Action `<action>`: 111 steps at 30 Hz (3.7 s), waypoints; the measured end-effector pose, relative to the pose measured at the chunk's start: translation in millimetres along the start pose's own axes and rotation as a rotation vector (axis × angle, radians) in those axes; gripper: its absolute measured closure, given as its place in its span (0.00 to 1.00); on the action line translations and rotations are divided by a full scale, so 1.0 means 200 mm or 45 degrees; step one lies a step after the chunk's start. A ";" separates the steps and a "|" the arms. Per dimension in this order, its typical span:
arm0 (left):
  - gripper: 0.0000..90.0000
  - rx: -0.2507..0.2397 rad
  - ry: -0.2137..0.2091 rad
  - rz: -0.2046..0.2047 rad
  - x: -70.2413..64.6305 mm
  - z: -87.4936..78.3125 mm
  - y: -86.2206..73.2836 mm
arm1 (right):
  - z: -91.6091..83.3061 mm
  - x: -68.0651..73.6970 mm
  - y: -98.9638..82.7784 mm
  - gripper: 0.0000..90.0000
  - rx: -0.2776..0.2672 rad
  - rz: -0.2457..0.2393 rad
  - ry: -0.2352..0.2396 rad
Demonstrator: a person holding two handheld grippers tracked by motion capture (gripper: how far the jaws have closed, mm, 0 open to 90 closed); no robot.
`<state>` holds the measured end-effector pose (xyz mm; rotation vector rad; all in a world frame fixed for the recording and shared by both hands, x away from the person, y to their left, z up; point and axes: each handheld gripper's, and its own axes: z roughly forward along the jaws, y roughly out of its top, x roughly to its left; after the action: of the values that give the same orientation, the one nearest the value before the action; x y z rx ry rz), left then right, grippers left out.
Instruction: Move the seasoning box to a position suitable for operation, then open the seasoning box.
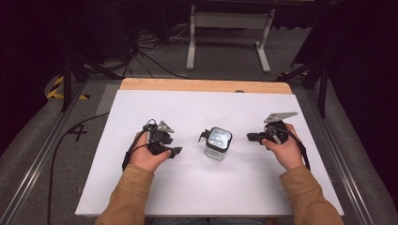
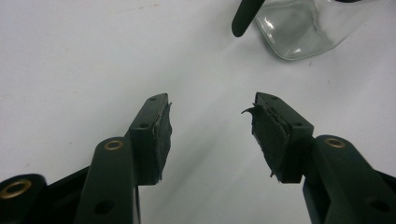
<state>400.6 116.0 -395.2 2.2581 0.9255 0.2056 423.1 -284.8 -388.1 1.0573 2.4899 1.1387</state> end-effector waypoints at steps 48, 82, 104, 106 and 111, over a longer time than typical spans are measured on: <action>0.38 -0.013 0.006 -0.016 -0.01 -0.11 -0.21 | 0.35 0.01 0.05 1.00 -0.025 -0.165 0.290; 0.38 -0.062 -0.088 0.094 -0.06 0.05 -0.01 | 0.29 0.32 0.00 1.00 0.204 -0.402 0.339; 0.80 -0.258 -0.297 0.094 -0.14 -0.02 0.25 | 0.03 0.23 -0.11 1.00 0.054 -0.257 0.217; 0.81 -0.269 -0.333 0.081 -0.13 0.00 0.27 | 0.02 0.23 -0.11 1.00 0.050 -0.249 0.212; 0.84 -0.269 -0.349 0.087 -0.13 0.05 0.34 | 0.00 0.22 -0.12 1.00 0.046 -0.240 0.205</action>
<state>423.7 58.3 -356.2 2.0598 0.6515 0.0208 378.1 -265.0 -401.8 0.7452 2.6753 1.1681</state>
